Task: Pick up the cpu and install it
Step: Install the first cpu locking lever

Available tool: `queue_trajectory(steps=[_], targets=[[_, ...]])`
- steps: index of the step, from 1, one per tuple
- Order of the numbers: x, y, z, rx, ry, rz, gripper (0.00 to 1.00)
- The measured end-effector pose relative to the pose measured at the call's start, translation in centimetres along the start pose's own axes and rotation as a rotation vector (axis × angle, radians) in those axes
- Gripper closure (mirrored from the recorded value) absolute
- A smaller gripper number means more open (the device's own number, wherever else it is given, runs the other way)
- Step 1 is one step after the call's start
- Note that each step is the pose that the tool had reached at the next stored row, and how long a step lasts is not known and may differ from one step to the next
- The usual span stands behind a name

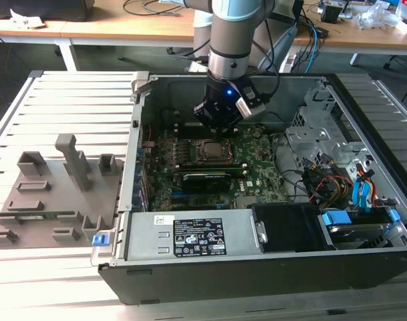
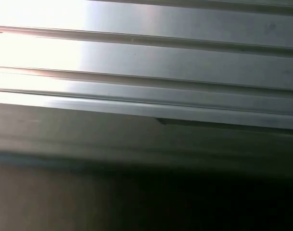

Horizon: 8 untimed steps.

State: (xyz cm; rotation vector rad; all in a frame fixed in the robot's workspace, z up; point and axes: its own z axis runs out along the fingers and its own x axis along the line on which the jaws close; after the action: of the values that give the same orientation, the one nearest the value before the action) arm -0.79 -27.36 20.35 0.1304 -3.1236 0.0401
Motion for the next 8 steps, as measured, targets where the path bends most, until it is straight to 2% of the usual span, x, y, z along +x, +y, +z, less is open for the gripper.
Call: queue_trajectory(steps=[3,8], targets=[[-0.51,0.00,0.20,0.0014,0.0006,0.000,0.89],[-0.74,0.46,0.27,0.0009,0.0006,0.000,0.89]])
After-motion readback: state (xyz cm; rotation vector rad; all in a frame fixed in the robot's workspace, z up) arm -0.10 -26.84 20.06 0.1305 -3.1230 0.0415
